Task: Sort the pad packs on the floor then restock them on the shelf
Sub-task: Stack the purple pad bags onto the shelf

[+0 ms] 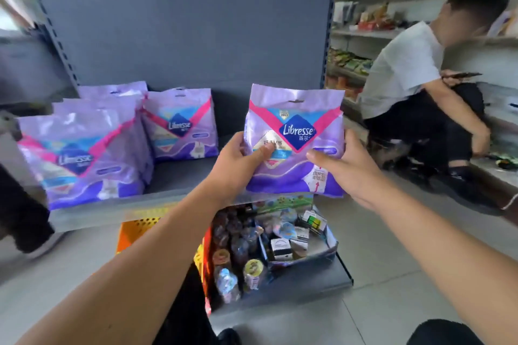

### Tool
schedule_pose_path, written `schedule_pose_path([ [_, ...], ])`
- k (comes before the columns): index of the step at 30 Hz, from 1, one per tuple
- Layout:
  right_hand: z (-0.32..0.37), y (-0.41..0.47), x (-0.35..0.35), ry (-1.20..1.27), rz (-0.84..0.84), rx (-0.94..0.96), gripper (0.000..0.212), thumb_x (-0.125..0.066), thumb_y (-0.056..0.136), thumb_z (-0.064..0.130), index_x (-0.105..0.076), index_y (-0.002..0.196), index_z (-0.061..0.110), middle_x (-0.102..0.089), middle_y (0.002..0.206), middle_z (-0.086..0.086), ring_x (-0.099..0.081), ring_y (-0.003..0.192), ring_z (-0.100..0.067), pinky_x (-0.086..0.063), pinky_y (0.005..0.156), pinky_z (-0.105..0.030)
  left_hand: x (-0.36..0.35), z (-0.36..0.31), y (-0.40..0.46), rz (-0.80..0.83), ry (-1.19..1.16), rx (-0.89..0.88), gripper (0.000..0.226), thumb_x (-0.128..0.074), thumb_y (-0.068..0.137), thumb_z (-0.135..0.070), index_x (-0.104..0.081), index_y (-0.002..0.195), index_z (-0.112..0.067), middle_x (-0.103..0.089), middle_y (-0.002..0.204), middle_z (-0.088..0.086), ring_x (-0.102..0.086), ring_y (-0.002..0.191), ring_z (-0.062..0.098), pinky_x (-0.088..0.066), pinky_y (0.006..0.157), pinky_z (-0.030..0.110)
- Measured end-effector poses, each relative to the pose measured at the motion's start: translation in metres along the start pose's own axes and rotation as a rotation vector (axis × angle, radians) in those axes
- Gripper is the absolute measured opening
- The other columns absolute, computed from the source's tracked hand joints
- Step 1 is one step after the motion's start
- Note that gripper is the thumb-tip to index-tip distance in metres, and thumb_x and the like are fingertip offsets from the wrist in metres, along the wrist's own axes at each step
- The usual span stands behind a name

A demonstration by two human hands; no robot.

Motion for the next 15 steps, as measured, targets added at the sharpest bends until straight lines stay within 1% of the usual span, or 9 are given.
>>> schedule_pose_path([
  [2,0.009,0.010,-0.051,-0.016,0.056,0.021,0.059,-0.081,0.075,0.031,-0.048,0.123,0.025,-0.065,0.119,0.010,-0.064,0.107,-0.008,-0.052,0.097,-0.043,0.050,-0.003,-0.004,-0.093,0.065,-0.022,0.031,-0.073,0.086,-0.029,-0.059,0.111,-0.016,-0.073,0.104,0.004,-0.071,0.095,0.022,-0.055,0.090,0.046],
  [5,0.010,0.032,-0.113,-0.027,0.110,0.032,0.054,-0.080,0.076,0.030,-0.048,0.119,0.030,-0.065,0.117,0.011,-0.064,0.107,-0.008,-0.051,0.097,-0.046,0.109,-0.002,-0.001,-0.206,0.119,-0.061,0.023,-0.070,0.088,-0.026,-0.059,0.108,-0.021,-0.073,0.101,-0.001,-0.071,0.092,0.015,-0.056,0.088,0.041],
  [7,0.007,0.048,-0.143,-0.043,0.132,0.035,0.053,-0.079,0.079,0.027,-0.047,0.120,0.028,-0.064,0.117,0.010,-0.064,0.106,-0.009,-0.052,0.095,-0.046,0.137,0.002,0.005,-0.277,0.181,-0.069,0.021,-0.069,0.089,-0.028,-0.057,0.105,-0.022,-0.072,0.101,-0.003,-0.070,0.093,0.015,-0.055,0.089,0.044],
  [9,0.005,0.062,-0.166,-0.065,0.128,0.038,0.054,-0.079,0.079,0.026,-0.045,0.121,0.025,-0.063,0.116,0.009,-0.064,0.103,-0.009,-0.055,0.091,-0.044,0.156,0.007,0.013,-0.352,0.305,-0.056,0.026,-0.067,0.089,-0.035,-0.054,0.109,-0.023,-0.070,0.103,-0.005,-0.068,0.094,0.015,-0.055,0.088,0.046],
  [10,0.004,0.068,-0.175,-0.081,0.122,0.048,0.054,-0.079,0.079,0.026,-0.045,0.121,0.024,-0.063,0.115,0.008,-0.064,0.103,-0.009,-0.056,0.090,-0.043,0.162,0.010,0.015,-0.389,0.368,-0.036,0.033,-0.065,0.090,-0.037,-0.051,0.117,-0.023,-0.068,0.109,-0.006,-0.066,0.098,0.016,-0.054,0.088,0.045],
  [12,0.005,0.078,-0.189,-0.117,0.119,0.074,0.055,-0.079,0.080,0.026,-0.043,0.121,0.027,-0.062,0.117,0.008,-0.063,0.104,-0.010,-0.057,0.087,-0.040,0.170,0.017,0.015,-0.478,0.433,-0.023,0.053,-0.061,0.093,-0.034,-0.036,0.139,-0.025,-0.057,0.132,-0.002,-0.058,0.115,0.018,-0.051,0.095,0.041],
  [13,0.004,0.084,-0.194,-0.125,0.110,0.087,0.055,-0.079,0.080,0.027,-0.042,0.122,0.028,-0.062,0.118,0.009,-0.063,0.104,-0.009,-0.057,0.087,-0.039,0.171,0.021,0.012,-0.514,0.469,-0.056,0.062,-0.060,0.093,-0.029,-0.028,0.145,-0.024,-0.047,0.142,0.000,-0.052,0.123,0.020,-0.047,0.098,0.037],
  [14,0.005,0.090,-0.197,-0.126,0.091,0.103,0.056,-0.079,0.080,0.028,-0.042,0.123,0.028,-0.062,0.117,0.011,-0.063,0.104,-0.008,-0.057,0.086,-0.037,0.170,0.023,0.007,-0.533,0.537,-0.088,0.066,-0.059,0.093,-0.024,-0.023,0.148,-0.022,-0.039,0.147,0.002,-0.046,0.128,0.020,-0.044,0.098,0.033],
  [15,0.005,0.096,-0.200,-0.129,0.073,0.118,0.057,-0.078,0.081,0.029,-0.042,0.124,0.028,-0.061,0.116,0.013,-0.063,0.104,-0.007,-0.057,0.084,-0.034,0.169,0.029,0.003,-0.534,0.634,-0.121,0.067,-0.058,0.092,-0.020,-0.022,0.149,-0.019,-0.034,0.148,0.005,-0.042,0.130,0.023,-0.041,0.099,0.035],
])
Point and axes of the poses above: each hand's wrist, its own y-axis towards the middle knuckle, its own x-axis out of the back of the hand, z = x × y, the point moved 5 cm from there along y, towards the middle knuckle
